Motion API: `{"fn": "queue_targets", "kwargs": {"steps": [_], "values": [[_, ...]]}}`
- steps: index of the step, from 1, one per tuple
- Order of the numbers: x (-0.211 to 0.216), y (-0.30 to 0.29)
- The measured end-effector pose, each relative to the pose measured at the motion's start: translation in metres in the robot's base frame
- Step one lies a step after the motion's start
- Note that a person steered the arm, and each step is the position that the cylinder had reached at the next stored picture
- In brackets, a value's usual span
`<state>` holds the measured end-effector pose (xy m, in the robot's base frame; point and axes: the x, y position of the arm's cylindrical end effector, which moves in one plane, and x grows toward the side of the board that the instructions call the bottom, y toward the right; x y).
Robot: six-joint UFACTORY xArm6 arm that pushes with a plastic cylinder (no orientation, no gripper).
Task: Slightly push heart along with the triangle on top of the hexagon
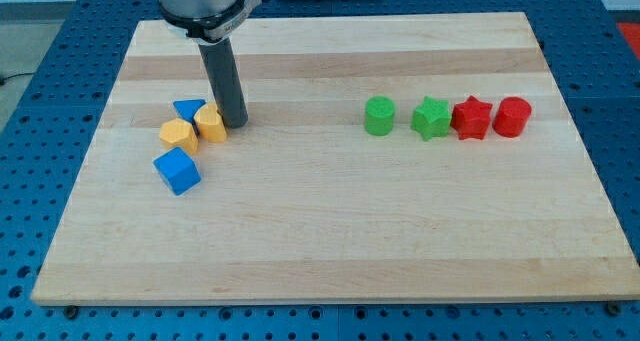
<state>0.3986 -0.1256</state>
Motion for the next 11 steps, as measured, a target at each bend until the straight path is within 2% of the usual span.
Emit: {"fn": "queue_targets", "kwargs": {"steps": [1,2,3,4,7,11], "values": [[0.003,0.004],[0.033,0.034],[0.041,0.006],[0.039,0.004],[-0.004,-0.006],[-0.023,-0.006]]}}
